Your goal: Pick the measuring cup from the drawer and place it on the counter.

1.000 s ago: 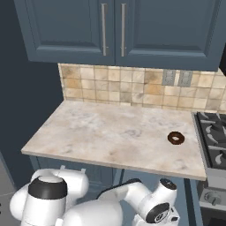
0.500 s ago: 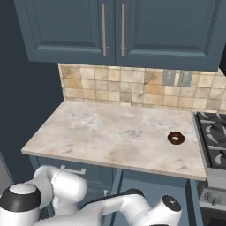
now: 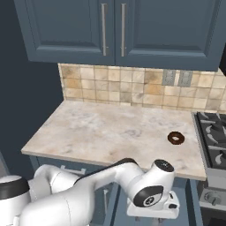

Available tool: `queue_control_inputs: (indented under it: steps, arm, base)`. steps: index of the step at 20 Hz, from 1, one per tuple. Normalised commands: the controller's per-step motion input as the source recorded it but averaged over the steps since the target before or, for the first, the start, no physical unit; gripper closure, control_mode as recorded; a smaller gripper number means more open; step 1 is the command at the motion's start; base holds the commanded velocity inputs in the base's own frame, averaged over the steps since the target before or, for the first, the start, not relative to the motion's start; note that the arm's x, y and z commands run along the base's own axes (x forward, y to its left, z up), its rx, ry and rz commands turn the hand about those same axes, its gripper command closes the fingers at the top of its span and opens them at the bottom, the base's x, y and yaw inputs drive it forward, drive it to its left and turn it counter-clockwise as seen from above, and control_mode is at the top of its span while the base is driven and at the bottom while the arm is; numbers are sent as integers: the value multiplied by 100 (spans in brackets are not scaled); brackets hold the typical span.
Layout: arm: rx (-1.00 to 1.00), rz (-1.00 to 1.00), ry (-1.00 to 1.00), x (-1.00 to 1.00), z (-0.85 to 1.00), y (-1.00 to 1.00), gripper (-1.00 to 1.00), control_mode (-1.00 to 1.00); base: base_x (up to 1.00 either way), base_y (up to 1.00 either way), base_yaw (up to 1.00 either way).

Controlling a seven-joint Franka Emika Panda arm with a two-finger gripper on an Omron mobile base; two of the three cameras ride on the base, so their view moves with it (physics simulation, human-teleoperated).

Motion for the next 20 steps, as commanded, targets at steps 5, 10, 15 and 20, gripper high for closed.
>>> queue_control_inputs:
  steps: [5, 10, 15, 20]
  arm:
    - [0, -18, 14, 45, -2, -35, -100, -100]
    - [0, -25, 10, 29, -37, -17, -100, -100]
    - [-1, -23, 1, 31, -50, 0, -100, -100]
    - [-2, -17, 0, 32, -58, 0, -100, -100]
  base:
    - [0, 0, 0]
    - [0, 0, 0]
    - [0, 0, 0]
    - [0, 0, 0]
